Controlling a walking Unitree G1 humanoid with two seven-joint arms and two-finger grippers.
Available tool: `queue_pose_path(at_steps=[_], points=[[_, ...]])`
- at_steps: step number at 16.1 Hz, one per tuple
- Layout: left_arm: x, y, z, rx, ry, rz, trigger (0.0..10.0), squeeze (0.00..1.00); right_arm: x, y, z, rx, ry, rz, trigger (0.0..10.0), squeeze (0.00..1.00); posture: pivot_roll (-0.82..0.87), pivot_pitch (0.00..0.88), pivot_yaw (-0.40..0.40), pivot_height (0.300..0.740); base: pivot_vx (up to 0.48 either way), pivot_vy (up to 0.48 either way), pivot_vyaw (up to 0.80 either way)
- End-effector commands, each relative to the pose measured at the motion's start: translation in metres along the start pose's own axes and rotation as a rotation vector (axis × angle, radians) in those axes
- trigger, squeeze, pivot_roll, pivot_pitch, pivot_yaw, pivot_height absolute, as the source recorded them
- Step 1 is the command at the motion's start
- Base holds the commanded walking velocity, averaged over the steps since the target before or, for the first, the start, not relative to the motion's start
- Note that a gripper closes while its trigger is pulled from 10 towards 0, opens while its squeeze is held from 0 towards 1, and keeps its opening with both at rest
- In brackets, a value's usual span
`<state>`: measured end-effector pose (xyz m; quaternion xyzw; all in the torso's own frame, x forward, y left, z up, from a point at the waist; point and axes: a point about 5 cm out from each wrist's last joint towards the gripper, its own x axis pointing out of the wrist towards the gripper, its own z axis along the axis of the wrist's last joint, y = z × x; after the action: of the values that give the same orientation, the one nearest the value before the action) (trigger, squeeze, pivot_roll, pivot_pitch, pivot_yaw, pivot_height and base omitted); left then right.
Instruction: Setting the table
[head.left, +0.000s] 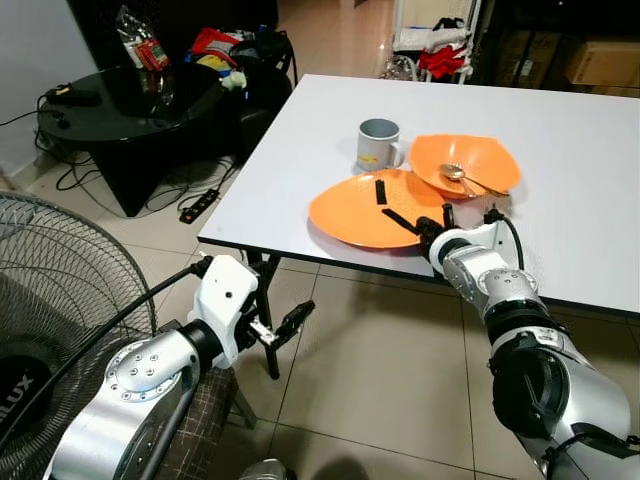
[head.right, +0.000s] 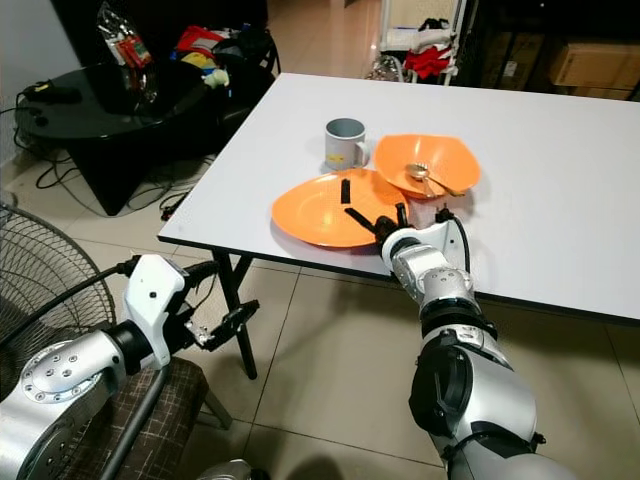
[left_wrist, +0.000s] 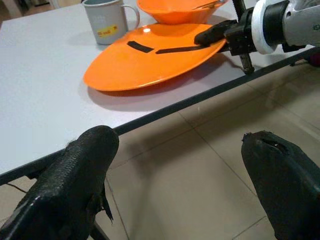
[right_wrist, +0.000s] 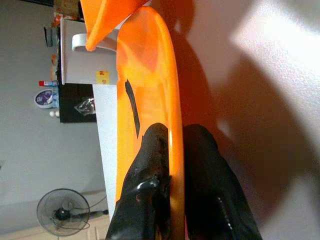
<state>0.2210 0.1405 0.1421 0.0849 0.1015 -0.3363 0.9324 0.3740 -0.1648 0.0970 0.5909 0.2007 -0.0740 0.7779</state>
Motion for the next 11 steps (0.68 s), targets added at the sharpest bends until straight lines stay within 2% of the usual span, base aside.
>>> queue_pose_path(at_steps=[1, 2, 3, 7, 11], points=[[0.001, -0.001, 0.003, 0.011, -0.002, -0.016, 10.0, 0.00, 0.000, -0.002, 0.000, -0.012, -0.018, -0.008, 10.0, 0.06, 0.09, 0.036, 0.073, 0.740, 0.000, 0.000, 0.00], [0.001, -0.001, 0.003, 0.009, -0.003, -0.018, 10.0, 0.00, 0.000, -0.005, 0.002, -0.017, -0.032, -0.017, 10.0, 0.78, 0.08, 0.037, 0.084, 0.740, 0.000, 0.000, 0.00], [0.002, 0.000, 0.003, 0.008, -0.005, -0.021, 10.0, 0.00, 0.000, -0.008, 0.003, -0.015, -0.047, -0.030, 10.0, 1.00, 0.08, 0.037, 0.084, 0.740, 0.000, 0.000, 0.00], [0.005, 0.002, 0.008, 0.006, -0.023, -0.022, 10.0, 0.00, -0.001, -0.011, 0.009, 0.007, -0.094, -0.015, 10.0, 1.00, 0.07, 0.023, 0.091, 0.740, 0.000, 0.000, 0.00], [0.010, 0.003, 0.009, 0.000, -0.044, -0.005, 10.0, 0.00, -0.010, -0.028, 0.015, 0.000, -0.129, 0.001, 10.0, 1.00, 0.06, 0.009, 0.088, 0.740, 0.000, 0.000, 0.00]])
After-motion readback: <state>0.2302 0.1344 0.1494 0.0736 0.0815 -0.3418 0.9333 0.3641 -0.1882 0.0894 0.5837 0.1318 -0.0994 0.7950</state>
